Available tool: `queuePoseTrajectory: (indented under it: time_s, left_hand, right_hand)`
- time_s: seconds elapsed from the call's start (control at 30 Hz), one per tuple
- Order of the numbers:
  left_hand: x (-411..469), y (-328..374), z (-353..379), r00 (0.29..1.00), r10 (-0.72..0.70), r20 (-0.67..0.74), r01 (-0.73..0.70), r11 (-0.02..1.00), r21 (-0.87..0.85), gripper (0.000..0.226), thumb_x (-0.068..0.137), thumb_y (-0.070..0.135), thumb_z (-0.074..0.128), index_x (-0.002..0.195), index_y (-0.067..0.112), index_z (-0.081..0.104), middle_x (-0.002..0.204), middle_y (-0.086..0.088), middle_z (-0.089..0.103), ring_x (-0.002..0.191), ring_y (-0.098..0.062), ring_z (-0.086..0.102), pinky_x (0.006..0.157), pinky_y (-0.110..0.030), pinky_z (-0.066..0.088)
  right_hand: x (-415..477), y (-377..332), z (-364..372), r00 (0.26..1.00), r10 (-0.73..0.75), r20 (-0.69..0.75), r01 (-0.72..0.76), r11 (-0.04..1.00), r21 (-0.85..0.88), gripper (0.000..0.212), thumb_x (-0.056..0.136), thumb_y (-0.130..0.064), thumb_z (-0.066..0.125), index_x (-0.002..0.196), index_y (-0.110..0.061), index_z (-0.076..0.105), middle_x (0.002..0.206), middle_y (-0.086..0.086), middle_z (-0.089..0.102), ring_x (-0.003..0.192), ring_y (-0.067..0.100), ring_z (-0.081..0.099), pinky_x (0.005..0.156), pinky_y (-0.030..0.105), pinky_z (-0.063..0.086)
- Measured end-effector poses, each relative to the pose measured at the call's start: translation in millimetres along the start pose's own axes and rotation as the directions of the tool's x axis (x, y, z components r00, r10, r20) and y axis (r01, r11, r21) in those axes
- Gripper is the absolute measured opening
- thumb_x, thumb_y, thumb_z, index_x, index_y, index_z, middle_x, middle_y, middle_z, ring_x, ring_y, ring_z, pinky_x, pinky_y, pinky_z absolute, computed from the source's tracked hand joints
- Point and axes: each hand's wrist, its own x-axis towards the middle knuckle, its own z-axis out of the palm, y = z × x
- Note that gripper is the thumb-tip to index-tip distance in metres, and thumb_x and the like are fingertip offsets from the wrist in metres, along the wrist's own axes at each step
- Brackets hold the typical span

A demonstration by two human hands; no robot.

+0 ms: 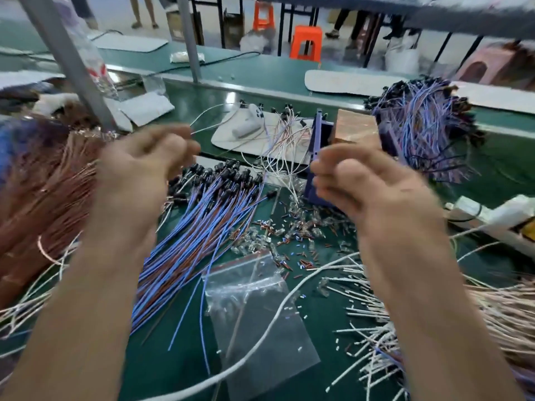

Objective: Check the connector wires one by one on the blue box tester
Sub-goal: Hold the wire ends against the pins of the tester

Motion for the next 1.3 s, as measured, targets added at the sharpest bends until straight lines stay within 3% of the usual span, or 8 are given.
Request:
queuePoseTrajectory:
  time_s: [0.1,0.17,0.33,0.57,0.73,0.97,1.13,1.3]
  left_hand:
    - [-20,-40,38,0.988,-0.126,0.084,0.080,0.904,0.420,0.017,0.085,0.020,0.077,0.087,0.036,0.080,0.086,0.016,0.078,0.083,0.004,0.072,0.076,-0.014,0.056]
    - [-31,-67,57,0.982,-0.154,0.107,0.051,0.767,0.639,0.019,0.088,0.018,0.074,0.100,0.031,0.081,0.095,0.010,0.079,0.091,-0.004,0.073,0.086,-0.018,0.053]
    - [-18,-91,65,0.987,-0.087,0.139,-0.075,0.515,0.854,0.029,0.093,0.030,0.067,0.122,0.032,0.074,0.116,0.001,0.075,0.112,-0.025,0.065,0.092,-0.036,0.051]
    - [-7,-95,78,0.992,-0.099,0.073,-0.029,0.393,0.919,0.020,0.094,0.046,0.065,0.103,0.032,0.076,0.099,0.001,0.077,0.098,-0.025,0.070,0.069,-0.031,0.039]
    - [2,-82,69,0.989,-0.142,0.037,0.047,0.545,0.837,0.010,0.084,0.047,0.073,0.087,0.039,0.079,0.083,0.010,0.076,0.083,-0.017,0.069,0.060,-0.024,0.038]
    - [-9,-75,53,0.895,-0.276,0.349,0.150,0.925,0.348,0.018,0.085,0.016,0.078,0.079,0.033,0.078,0.080,0.011,0.076,0.070,0.000,0.066,0.071,-0.021,0.048]
    - [-12,-68,28,0.732,-0.350,0.584,0.208,0.932,0.298,0.023,0.082,0.014,0.080,0.095,0.033,0.082,0.088,0.000,0.080,0.077,-0.008,0.070,0.075,-0.021,0.056]
    - [6,-59,-1,0.674,-0.448,0.587,0.143,0.859,0.491,0.027,0.087,0.013,0.080,0.091,0.039,0.083,0.088,0.004,0.080,0.083,-0.008,0.073,0.082,-0.020,0.055]
  right_hand:
    - [9,70,43,0.896,0.434,-0.094,-0.442,0.857,-0.265,0.016,0.077,-0.030,0.066,0.087,-0.030,0.078,0.086,-0.001,0.078,0.086,0.025,0.072,0.086,0.050,0.060]
    - [16,108,62,0.818,0.561,-0.127,-0.570,0.763,-0.305,0.015,0.082,-0.015,0.062,0.082,-0.022,0.076,0.083,0.004,0.076,0.084,0.031,0.069,0.085,0.049,0.060]
    - [45,139,65,0.784,0.575,-0.233,-0.619,0.698,-0.360,0.022,0.081,-0.007,0.057,0.086,-0.024,0.070,0.079,0.008,0.076,0.069,0.026,0.076,0.071,0.051,0.063]
    - [53,144,62,0.763,0.592,-0.262,-0.644,0.657,-0.392,0.023,0.086,-0.005,0.055,0.081,-0.016,0.075,0.061,0.003,0.073,0.053,0.019,0.072,0.064,0.041,0.065]
    - [48,138,65,0.731,0.616,-0.293,-0.680,0.696,-0.231,0.020,0.086,-0.019,0.067,0.071,-0.009,0.075,0.065,0.006,0.073,0.047,0.019,0.062,0.061,0.036,0.056]
    - [35,100,69,0.802,0.448,-0.395,-0.490,0.872,-0.005,0.029,0.101,-0.014,0.059,0.077,-0.013,0.075,0.078,0.007,0.077,0.082,0.027,0.074,0.078,0.039,0.062]
    - [22,63,46,0.789,0.498,-0.359,-0.270,0.807,0.526,0.029,0.107,-0.016,0.048,0.092,-0.005,0.069,0.077,0.013,0.074,0.078,0.026,0.075,0.071,0.036,0.062]
    - [18,41,9,0.749,0.419,-0.513,-0.055,0.811,0.582,0.030,0.107,-0.019,0.047,0.087,-0.009,0.067,0.058,0.001,0.054,0.054,0.017,0.057,0.055,0.026,0.052]
